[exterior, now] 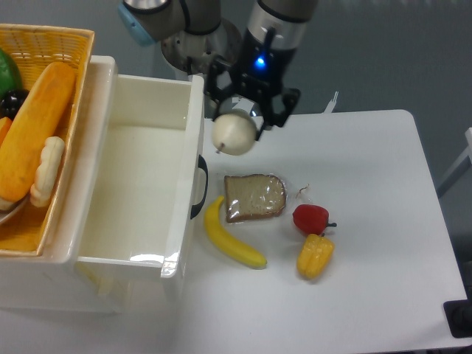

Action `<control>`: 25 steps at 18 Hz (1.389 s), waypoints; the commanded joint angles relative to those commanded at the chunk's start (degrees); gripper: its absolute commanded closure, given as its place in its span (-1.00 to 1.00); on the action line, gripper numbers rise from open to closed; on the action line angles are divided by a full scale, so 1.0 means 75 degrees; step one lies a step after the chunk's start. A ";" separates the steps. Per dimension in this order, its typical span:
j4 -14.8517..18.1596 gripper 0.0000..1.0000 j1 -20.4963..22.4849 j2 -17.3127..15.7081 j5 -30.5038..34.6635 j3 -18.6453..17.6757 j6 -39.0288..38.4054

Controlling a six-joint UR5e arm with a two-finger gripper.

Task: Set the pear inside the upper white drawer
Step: 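Lift the pear up and carry it toward the open white drawer, then lower the pear into the white drawer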

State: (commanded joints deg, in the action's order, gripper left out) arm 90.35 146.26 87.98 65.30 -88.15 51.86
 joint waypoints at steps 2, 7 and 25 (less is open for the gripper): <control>0.0012 -0.13 -0.0292 -0.0012 0.0012 -0.0023 -0.0175; -0.0012 -0.13 -0.0715 -0.0094 0.0012 -0.0234 -0.0364; -0.0082 -0.46 -0.1324 0.0281 0.0023 -0.0434 -0.0340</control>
State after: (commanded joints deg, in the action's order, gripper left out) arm 89.74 136.32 90.09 65.48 -91.41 49.31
